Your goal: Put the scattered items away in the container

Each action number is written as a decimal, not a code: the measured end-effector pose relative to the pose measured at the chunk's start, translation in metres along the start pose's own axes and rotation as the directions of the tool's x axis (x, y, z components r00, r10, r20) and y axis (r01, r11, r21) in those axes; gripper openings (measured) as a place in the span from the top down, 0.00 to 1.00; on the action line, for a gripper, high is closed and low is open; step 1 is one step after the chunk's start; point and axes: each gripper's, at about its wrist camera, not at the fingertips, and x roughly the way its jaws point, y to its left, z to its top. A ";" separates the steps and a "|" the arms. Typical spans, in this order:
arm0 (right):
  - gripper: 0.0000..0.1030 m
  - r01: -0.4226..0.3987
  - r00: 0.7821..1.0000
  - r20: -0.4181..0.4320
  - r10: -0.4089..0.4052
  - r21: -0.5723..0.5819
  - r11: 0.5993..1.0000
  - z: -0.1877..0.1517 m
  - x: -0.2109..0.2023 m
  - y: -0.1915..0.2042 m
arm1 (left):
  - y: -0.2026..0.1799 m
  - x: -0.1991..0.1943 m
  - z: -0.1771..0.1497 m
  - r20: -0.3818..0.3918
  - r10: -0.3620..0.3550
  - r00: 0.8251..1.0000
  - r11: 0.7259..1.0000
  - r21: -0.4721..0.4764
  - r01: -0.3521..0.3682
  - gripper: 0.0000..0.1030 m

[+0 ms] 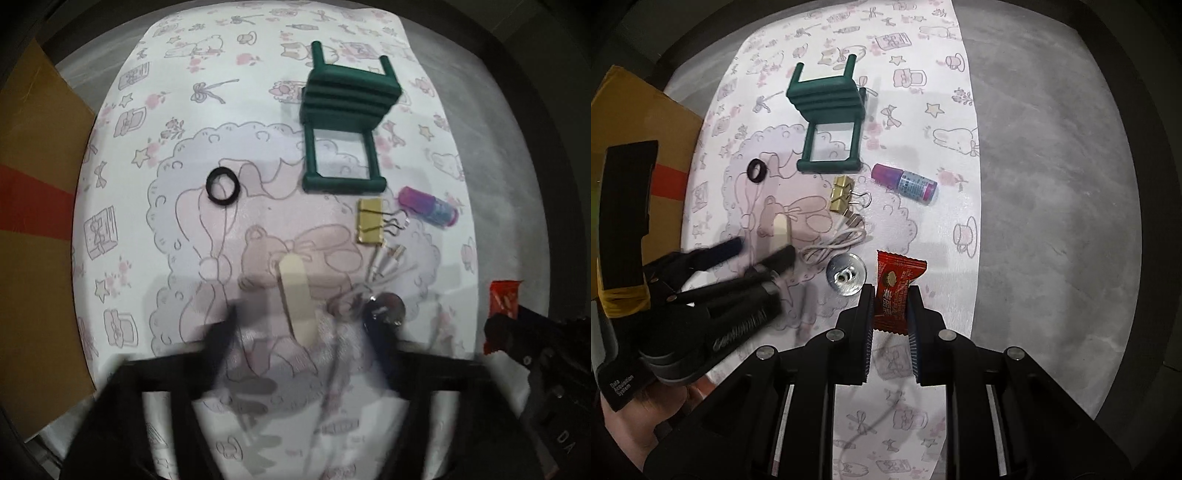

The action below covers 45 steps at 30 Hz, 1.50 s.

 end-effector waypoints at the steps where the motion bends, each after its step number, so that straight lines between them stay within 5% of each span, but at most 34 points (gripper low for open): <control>1: 0.84 0.000 1.000 -0.002 0.000 -0.004 1.000 0.002 0.003 0.000 | 0.002 0.003 0.001 -0.006 0.005 1.000 1.000 -0.012 -0.005 0.21; 7: 0.84 0.001 1.000 0.006 -0.001 -0.025 1.000 0.012 0.009 0.001 | 0.007 0.020 0.005 -0.055 0.081 0.995 0.996 -0.032 -0.083 0.22; 14: 0.84 0.001 1.000 -0.004 -0.001 -0.011 1.000 0.013 0.015 -0.007 | 0.002 0.026 0.002 -0.058 0.128 0.990 0.991 -0.022 -0.130 0.40; 15: 0.84 -0.001 1.000 -0.004 0.001 -0.010 1.000 0.013 0.015 -0.007 | 0.000 0.025 0.001 -0.055 0.129 0.990 0.991 -0.011 -0.130 0.54; 16: 0.84 0.000 1.000 -0.005 0.000 -0.011 1.000 0.013 0.015 -0.006 | -0.002 0.023 0.000 -0.049 0.130 0.990 0.991 0.005 -0.130 0.82; 17: 0.84 0.001 1.000 -0.006 -0.001 -0.012 1.000 0.012 0.015 -0.006 | -0.005 0.022 0.000 -0.043 0.131 0.990 0.991 0.021 -0.131 0.84; 26: 0.84 0.001 1.000 0.001 -0.001 -0.012 1.000 0.008 0.008 0.000 | 0.014 0.008 -0.014 -0.063 0.028 0.998 0.999 -0.017 -0.030 0.85; 34: 0.84 -0.015 0.999 0.035 0.015 0.008 1.000 -0.004 -0.040 0.018 | 0.032 -0.104 -0.041 0.016 0.005 1.000 1.000 -0.024 -0.005 0.85; 37: 0.84 -0.022 0.998 0.051 0.021 0.011 1.000 -0.007 -0.065 0.027 | 0.040 -0.146 -0.026 0.049 0.000 0.999 1.000 -0.009 0.001 0.85; 45: 0.84 0.000 0.996 0.094 0.003 -0.030 1.000 -0.021 -0.128 0.055 | 0.041 -0.207 -0.037 0.115 -0.001 0.993 1.000 0.020 -0.001 0.85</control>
